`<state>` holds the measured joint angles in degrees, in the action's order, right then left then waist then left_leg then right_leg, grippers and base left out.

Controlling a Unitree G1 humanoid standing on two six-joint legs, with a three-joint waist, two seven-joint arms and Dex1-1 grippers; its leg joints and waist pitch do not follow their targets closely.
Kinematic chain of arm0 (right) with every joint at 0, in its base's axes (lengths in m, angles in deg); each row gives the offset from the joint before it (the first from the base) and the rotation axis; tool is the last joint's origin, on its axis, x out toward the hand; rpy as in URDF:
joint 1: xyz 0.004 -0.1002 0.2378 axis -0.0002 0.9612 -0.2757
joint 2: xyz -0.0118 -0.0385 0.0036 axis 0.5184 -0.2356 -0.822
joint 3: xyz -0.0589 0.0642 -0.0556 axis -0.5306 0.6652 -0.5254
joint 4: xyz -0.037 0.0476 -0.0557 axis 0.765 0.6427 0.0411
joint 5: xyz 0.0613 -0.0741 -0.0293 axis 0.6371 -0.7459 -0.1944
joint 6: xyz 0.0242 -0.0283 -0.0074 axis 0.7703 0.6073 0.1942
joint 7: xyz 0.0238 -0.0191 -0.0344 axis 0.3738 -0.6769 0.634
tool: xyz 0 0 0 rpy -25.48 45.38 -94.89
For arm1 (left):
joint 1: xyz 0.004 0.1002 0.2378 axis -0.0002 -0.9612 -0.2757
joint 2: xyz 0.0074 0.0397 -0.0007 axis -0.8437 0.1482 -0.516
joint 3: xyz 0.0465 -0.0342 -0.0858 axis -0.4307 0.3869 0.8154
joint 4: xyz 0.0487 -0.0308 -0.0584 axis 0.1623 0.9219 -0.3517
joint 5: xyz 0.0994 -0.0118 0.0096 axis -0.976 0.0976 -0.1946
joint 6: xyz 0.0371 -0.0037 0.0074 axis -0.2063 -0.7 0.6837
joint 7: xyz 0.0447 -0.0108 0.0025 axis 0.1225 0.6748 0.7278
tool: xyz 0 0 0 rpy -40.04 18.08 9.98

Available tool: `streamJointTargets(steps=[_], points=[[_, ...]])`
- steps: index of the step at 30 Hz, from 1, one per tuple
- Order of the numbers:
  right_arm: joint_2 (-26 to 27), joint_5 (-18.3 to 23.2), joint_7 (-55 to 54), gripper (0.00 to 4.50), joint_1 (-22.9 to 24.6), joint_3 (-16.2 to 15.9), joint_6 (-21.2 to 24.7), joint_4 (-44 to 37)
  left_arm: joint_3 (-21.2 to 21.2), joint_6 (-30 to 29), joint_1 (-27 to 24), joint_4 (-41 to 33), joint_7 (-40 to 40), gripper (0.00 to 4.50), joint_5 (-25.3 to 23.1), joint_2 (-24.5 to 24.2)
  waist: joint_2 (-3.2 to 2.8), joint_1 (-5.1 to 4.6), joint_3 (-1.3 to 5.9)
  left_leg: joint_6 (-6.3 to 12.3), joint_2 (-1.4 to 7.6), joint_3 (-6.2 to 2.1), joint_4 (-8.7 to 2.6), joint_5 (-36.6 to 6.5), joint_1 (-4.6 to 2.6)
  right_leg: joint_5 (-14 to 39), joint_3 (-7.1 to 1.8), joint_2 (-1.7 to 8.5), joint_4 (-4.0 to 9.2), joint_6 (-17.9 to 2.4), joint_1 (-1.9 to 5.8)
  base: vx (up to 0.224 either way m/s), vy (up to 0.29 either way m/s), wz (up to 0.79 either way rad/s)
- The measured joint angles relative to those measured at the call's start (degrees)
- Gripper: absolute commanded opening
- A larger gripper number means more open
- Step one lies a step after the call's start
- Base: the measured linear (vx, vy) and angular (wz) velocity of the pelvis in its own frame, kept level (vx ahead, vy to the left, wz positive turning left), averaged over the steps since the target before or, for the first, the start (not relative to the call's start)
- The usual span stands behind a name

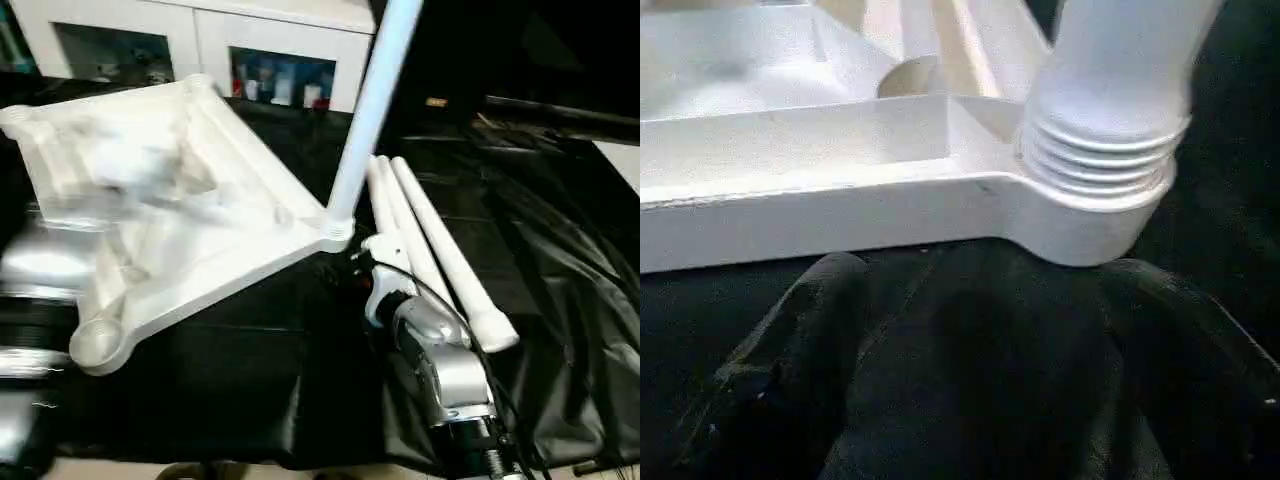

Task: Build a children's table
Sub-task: Rotate leg to tighten, then rotate table base

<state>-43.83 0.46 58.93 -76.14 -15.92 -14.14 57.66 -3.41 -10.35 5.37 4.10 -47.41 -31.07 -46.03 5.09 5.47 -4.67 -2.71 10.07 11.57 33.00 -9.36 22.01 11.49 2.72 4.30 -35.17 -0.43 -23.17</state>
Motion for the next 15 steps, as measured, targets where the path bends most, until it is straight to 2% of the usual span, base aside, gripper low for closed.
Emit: streamJointTargets(steps=[2, 5, 7, 12, 15], points=[[0.73, -0.88, -1.41, 3.92, -1.78, -0.57, 0.57, 2.44, 1.29, -0.59, -2.58, -0.60, 3.37, 2.09, -2.06, -2.92, 0.00, -0.09, 0.00, -0.02, 0.00, -0.06, 0.08, 0.01, -0.02, -0.04, 0.03, 0.00, -0.04, 0.01, 0.05, 0.000, 0.000, 0.00], [1.28, -2.04, -2.47, 3.92, -4.37, -1.06, 0.16, 7.46, 3.26, -2.10, -7.03, -0.56, 6.35, 2.09, -4.79, -8.48, 0.00, -0.49, 0.00, -0.09, 0.01, -0.12, 0.15, 0.04, -0.06, -0.13, 0.04, -0.01, -0.11, 0.05, 0.05, 0.000, 0.000, 0.00], [1.99, -3.13, -2.49, 3.92, -6.06, -1.51, -0.60, 10.91, 4.42, -3.23, -9.77, -0.73, 6.63, 2.09, -5.92, -10.44, 0.00, -0.45, 0.00, -0.13, 0.01, -0.15, 0.15, 0.07, -0.06, -0.17, 0.05, -0.01, -0.12, 0.05, 0.03, 0.000, 0.000, 0.00], [4.22, -3.60, -2.46, 3.92, -9.45, -3.31, -2.35, 15.46, 4.42, -5.17, -14.01, -0.90, 6.59, 2.09, -6.67, -10.52, 0.10, 0.60, 0.03, -0.14, 0.01, -0.19, 0.24, 0.08, 0.05, -0.24, 0.10, 0.00, -0.10, 0.05, 0.08, 0.000, 0.000, 0.00], [4.60, -4.14, -2.52, 3.92, -11.83, -3.44, -3.94, 19.77, 3.86, -9.45, -16.29, -5.53, 4.35, 2.09, -5.99, -10.04, 0.26, 0.77, 0.12, -0.14, 0.01, -0.19, 0.39, 0.08, 0.02, -0.29, 0.09, 0.02, -0.11, 0.03, 0.15, 0.000, 0.000, 0.00]])
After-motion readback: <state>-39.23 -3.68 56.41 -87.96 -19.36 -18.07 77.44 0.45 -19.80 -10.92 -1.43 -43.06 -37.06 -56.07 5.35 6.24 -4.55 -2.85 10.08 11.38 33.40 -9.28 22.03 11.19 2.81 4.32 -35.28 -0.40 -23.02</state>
